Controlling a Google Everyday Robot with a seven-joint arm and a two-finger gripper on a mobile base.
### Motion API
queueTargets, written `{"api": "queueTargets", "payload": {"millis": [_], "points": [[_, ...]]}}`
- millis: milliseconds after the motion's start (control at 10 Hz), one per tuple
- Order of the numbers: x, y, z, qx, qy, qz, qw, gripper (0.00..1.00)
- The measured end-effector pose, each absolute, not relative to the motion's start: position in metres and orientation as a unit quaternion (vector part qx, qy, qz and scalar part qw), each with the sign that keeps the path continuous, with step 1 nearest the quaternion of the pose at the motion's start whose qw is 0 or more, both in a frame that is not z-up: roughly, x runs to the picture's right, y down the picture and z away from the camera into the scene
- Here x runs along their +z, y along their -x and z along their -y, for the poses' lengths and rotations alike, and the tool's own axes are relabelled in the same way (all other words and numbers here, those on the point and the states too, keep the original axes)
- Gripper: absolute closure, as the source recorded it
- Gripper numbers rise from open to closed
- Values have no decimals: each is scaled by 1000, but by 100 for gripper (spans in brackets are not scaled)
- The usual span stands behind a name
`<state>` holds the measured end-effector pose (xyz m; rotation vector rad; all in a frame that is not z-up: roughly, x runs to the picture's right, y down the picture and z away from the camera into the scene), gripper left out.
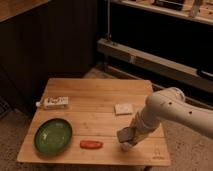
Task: Place the eraser in the ceramic cup
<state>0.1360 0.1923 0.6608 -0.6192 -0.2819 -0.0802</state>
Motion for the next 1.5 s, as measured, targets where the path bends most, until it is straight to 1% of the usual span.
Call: {"api": "queueTargets", "payload": {"millis": [1500], "points": [[662,-136,-196,-41,303,141,942,96]]}}
